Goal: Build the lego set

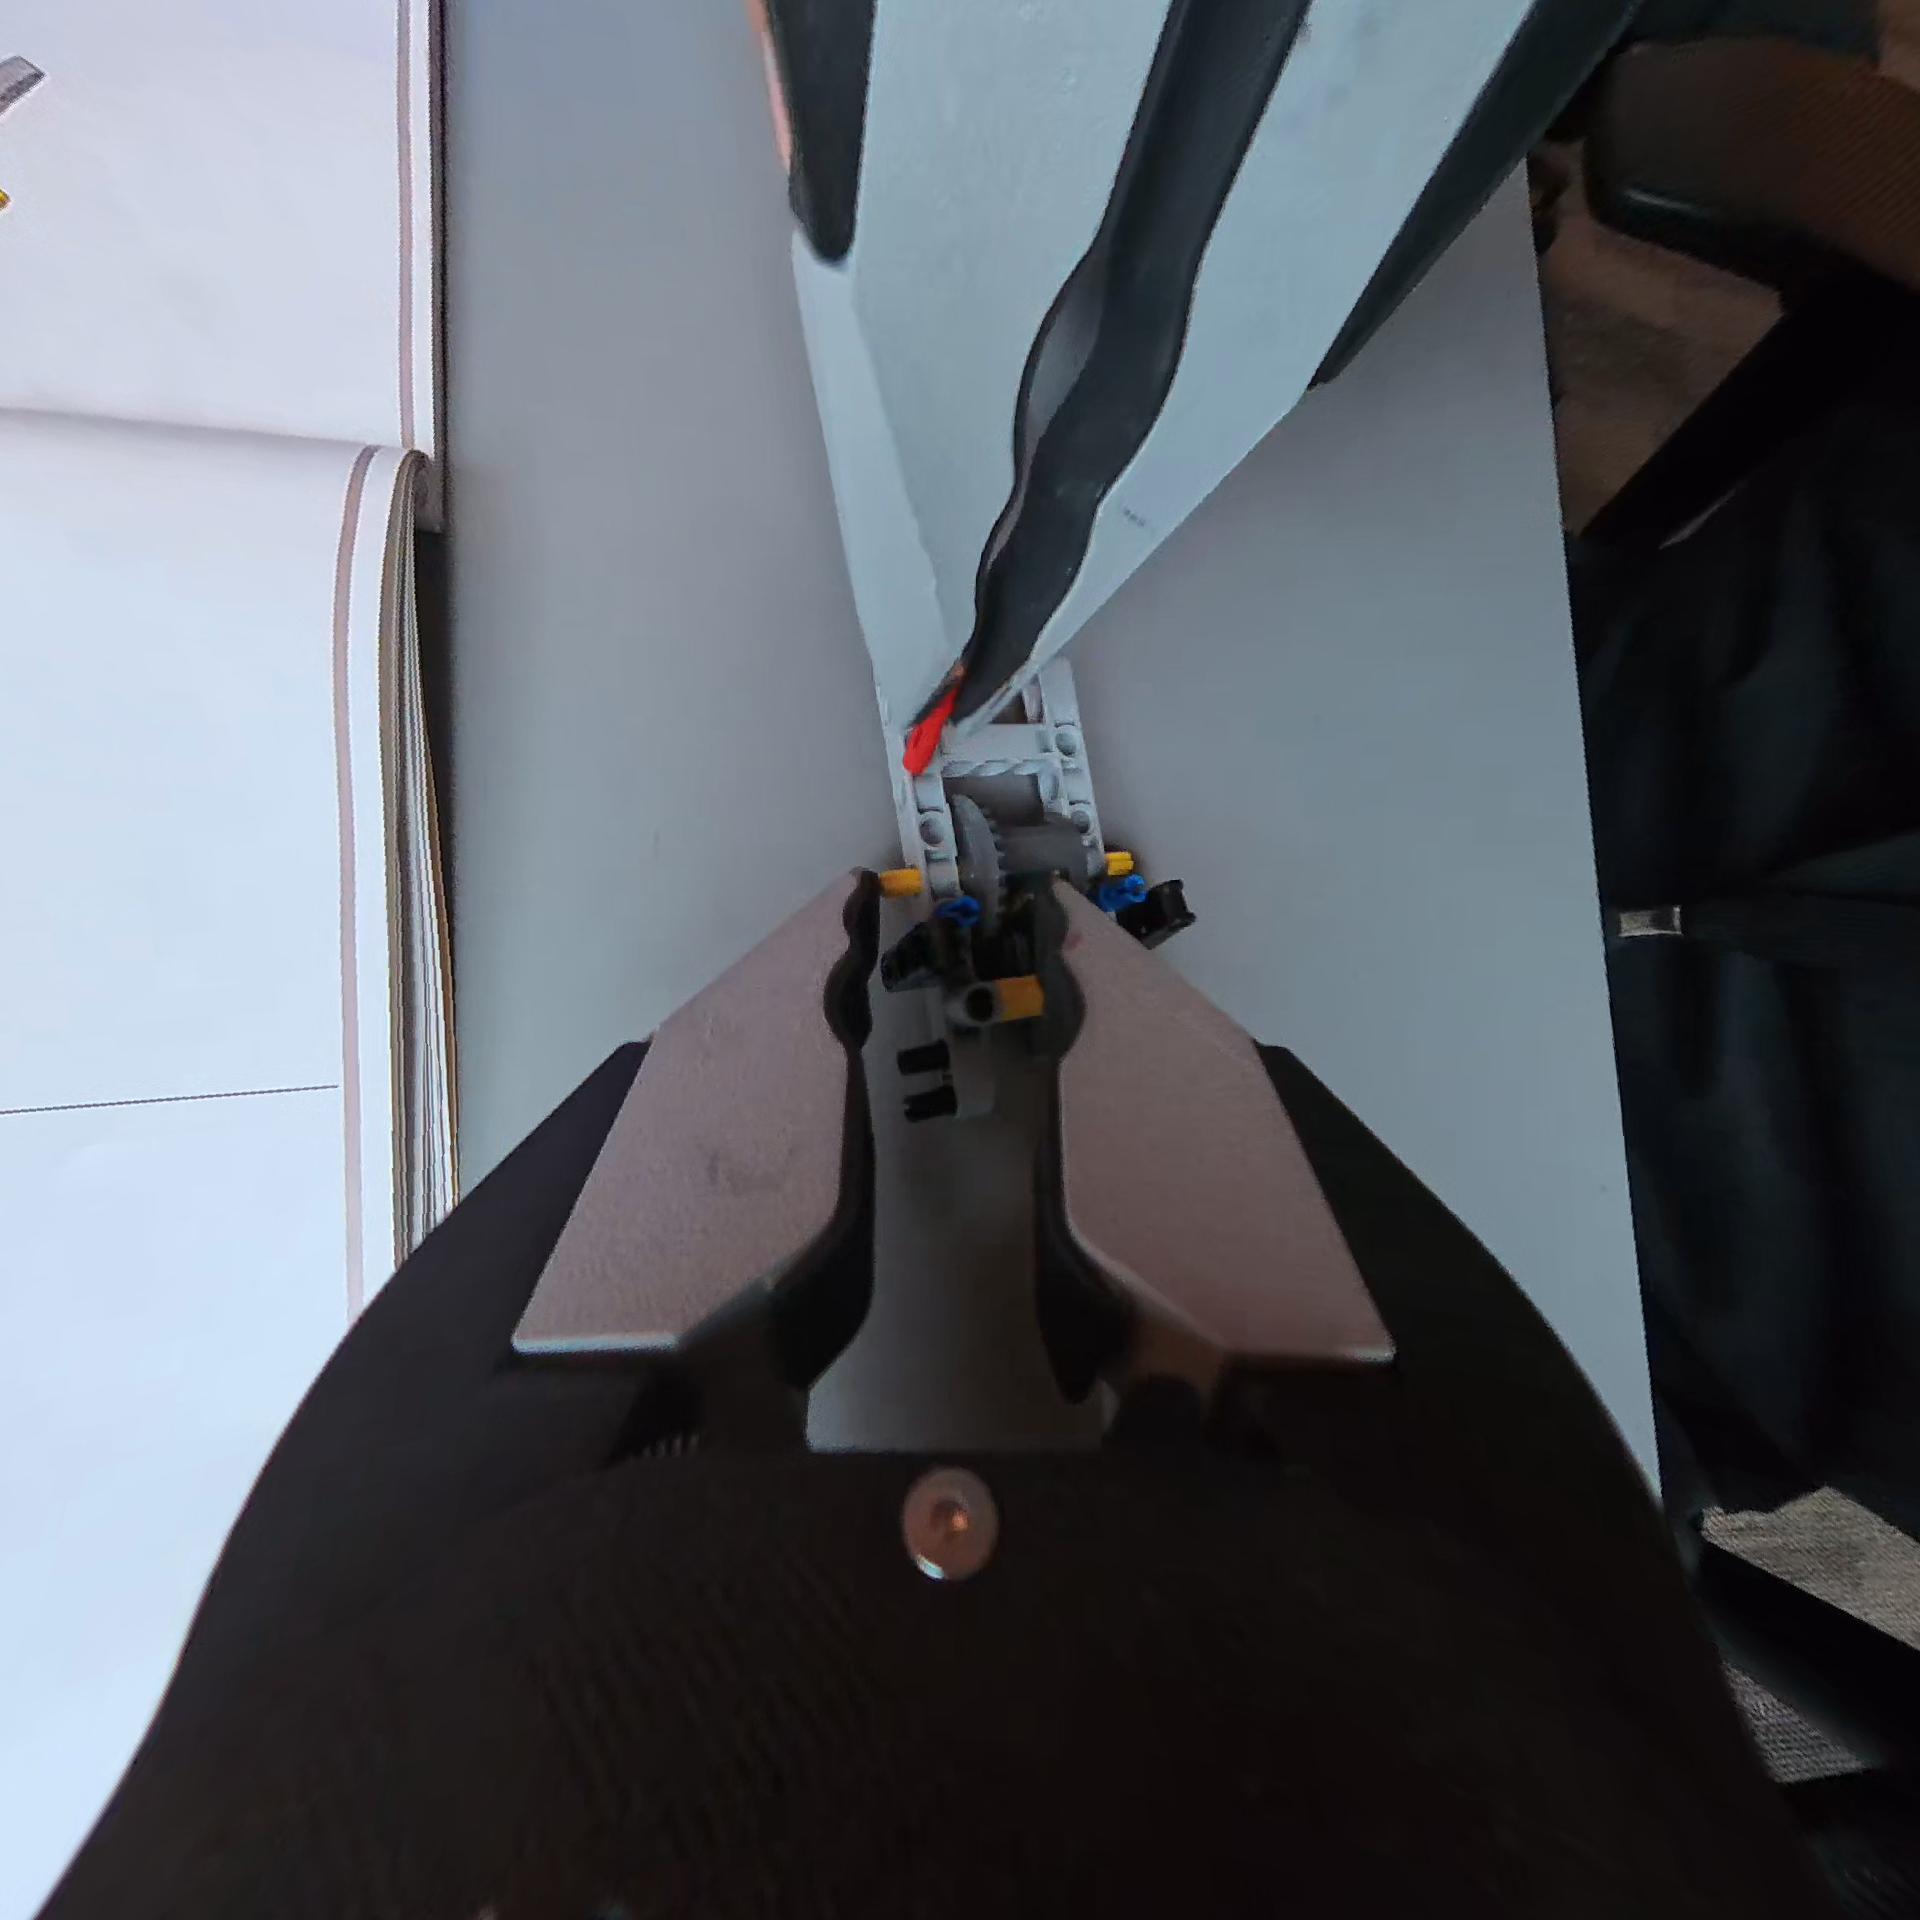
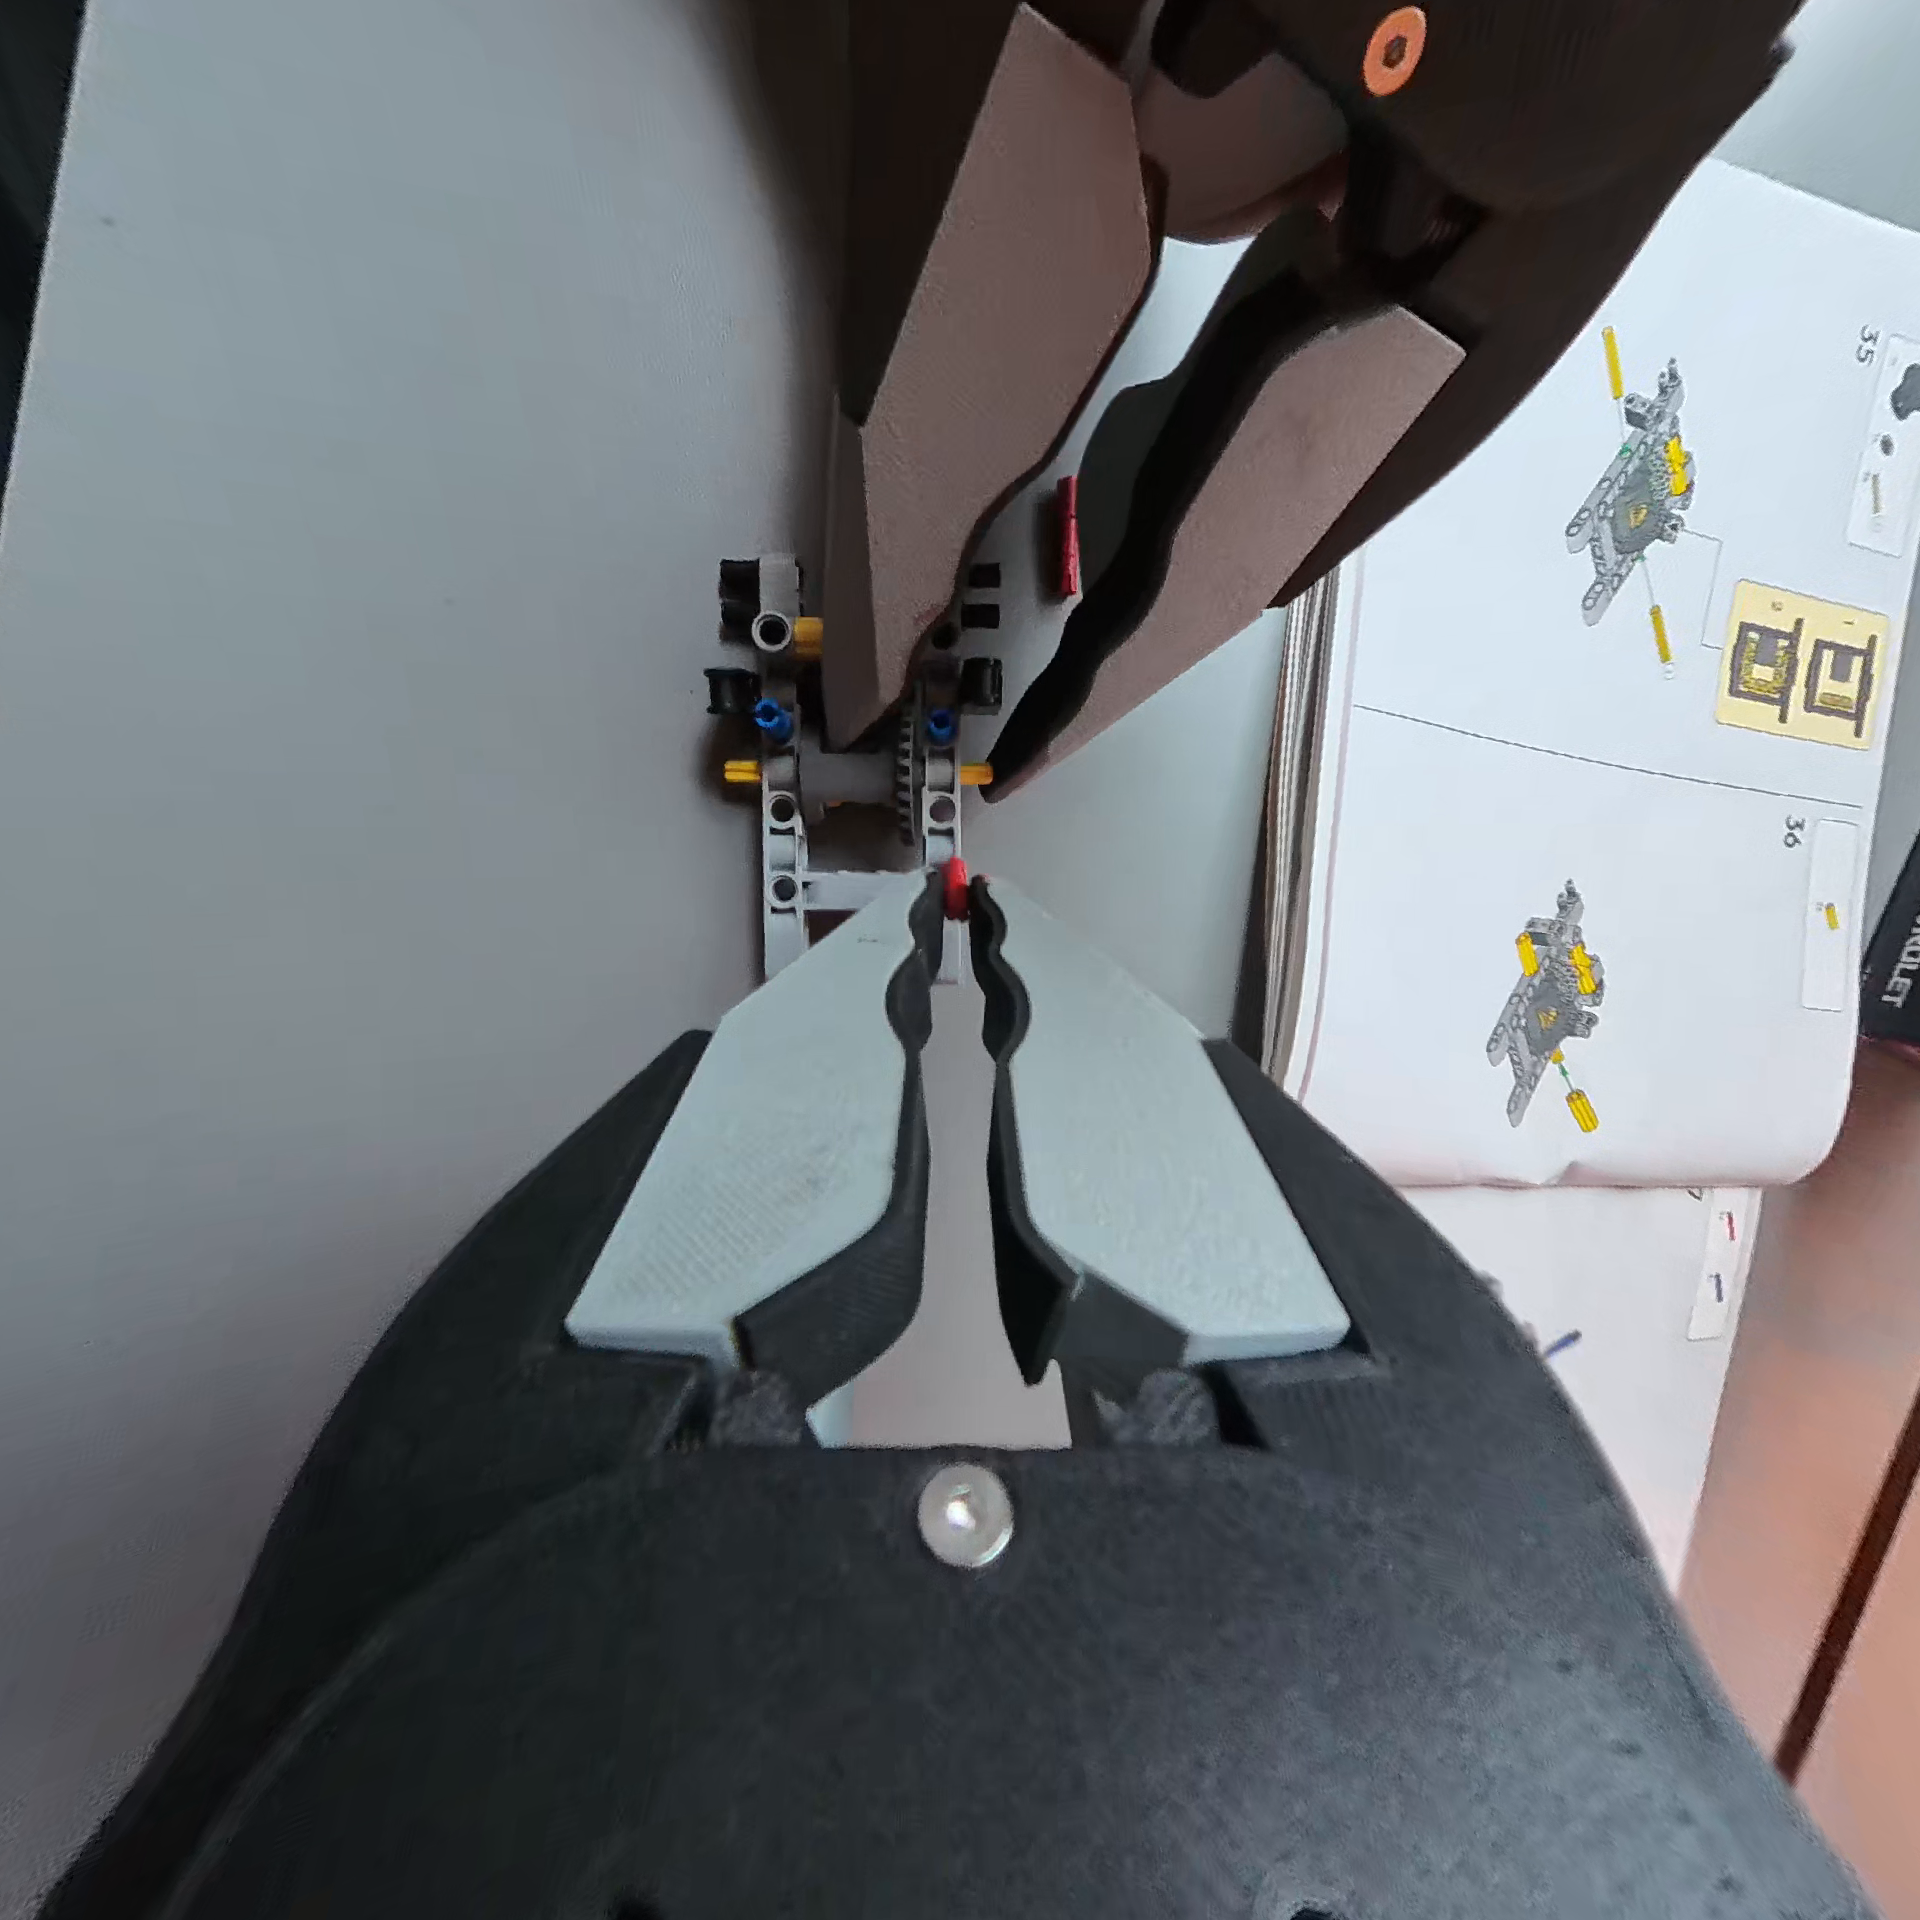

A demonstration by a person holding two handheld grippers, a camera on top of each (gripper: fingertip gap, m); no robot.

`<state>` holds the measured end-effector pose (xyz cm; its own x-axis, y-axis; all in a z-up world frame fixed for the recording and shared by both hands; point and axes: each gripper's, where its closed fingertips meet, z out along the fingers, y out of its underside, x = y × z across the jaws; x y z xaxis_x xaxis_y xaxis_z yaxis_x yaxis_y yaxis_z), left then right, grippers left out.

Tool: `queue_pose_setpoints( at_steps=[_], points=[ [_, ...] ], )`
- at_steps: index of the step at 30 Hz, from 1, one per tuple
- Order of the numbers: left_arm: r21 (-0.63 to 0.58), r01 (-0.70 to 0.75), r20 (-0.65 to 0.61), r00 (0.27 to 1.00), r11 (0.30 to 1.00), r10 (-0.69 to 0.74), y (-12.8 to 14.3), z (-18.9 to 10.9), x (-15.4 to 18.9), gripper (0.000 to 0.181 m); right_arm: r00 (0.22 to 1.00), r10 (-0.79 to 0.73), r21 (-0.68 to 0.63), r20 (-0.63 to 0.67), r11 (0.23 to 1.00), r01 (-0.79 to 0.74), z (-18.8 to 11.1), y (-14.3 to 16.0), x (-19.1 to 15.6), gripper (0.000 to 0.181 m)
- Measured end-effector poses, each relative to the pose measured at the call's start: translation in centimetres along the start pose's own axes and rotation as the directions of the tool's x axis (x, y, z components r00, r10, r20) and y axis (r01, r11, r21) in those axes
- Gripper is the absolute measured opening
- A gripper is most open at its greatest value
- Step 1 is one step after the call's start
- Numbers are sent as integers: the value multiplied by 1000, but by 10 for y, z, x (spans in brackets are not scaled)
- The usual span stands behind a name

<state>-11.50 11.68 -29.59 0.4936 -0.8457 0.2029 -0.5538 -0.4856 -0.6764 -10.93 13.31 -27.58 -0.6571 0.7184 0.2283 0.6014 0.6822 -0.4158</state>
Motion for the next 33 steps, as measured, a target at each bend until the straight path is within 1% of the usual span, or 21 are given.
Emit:
queue_pose_setpoints(
  at_steps=[8,19,25,28,31,33],
  points=[
    [4,-11,13,1000,1000,11,-2,2,-1,27,997,-67,-100,32,992,70,0,5,-1,2],
    [19,-19,16,1000,1000,18,-4,2,-1,27,986,-145,-176,77,972,157,3,8,-4,1],
    [31,-2,-6,1000,1000,2,-4,2,0,28,943,-325,-183,70,925,332,5,9,-5,2],
    [36,15,-18,1000,999,-14,-5,2,0,28,942,-327,-154,69,930,334,6,10,-4,2],
    [39,35,-29,999,999,-34,-5,1,-1,28,939,-342,-143,33,928,343,7,11,-3,2],
    [39,42,-35,999,998,-41,-5,0,-1,29,966,-252,-122,59,958,258,9,10,-2,1]
  ],
)
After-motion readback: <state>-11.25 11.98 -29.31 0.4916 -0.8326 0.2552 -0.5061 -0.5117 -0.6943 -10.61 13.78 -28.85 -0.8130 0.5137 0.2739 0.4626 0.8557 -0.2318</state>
